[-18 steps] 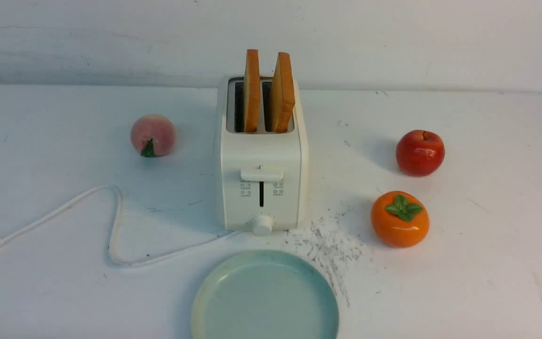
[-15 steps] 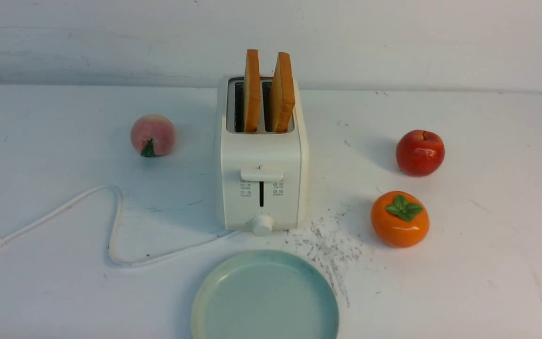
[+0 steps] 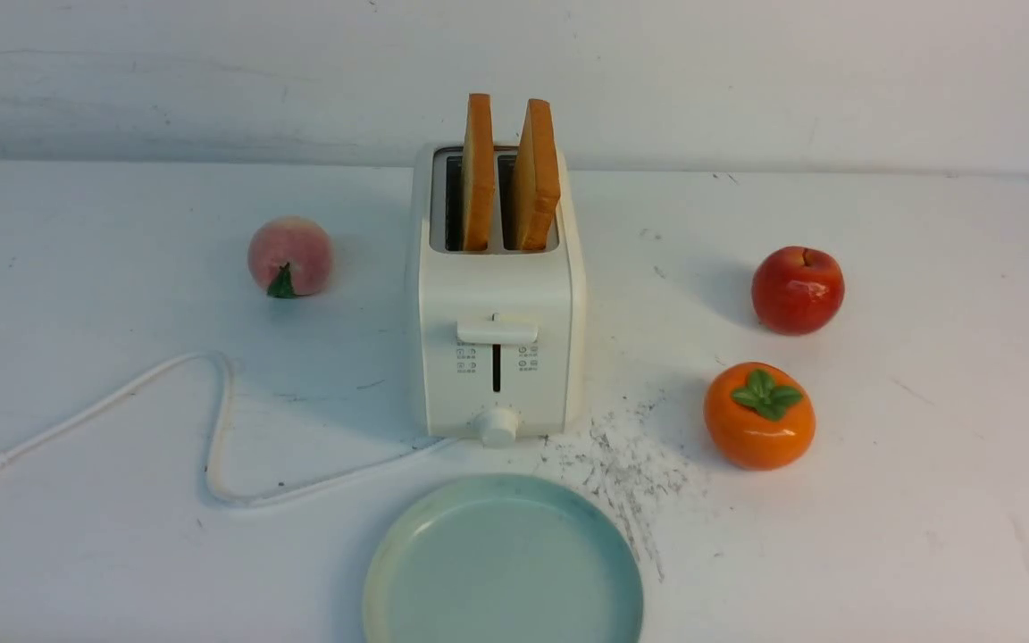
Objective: Take toasted bread from bread machine on white table place on plate.
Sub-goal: 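Reach for a toast slice standing in the toaster with the left gripper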
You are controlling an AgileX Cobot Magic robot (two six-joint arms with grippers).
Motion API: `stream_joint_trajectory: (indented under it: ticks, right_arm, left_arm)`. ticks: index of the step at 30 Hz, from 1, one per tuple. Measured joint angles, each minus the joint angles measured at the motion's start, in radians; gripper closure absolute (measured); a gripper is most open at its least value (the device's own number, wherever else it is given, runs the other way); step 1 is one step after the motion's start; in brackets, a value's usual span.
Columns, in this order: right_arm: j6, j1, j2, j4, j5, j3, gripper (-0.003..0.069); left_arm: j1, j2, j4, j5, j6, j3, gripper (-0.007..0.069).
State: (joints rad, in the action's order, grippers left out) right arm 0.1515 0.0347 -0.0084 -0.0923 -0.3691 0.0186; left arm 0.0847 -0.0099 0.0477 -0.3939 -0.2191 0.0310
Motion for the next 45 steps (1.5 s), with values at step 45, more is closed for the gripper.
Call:
stream_joint_trajectory:
  ticks: [45]
  right_arm:
    - [0.151,0.000,0.003,0.457,0.408,-0.120,0.0456]
  left_arm:
    - [0.000,0.000,0.366,0.870,-0.263,-0.008,0.0440]
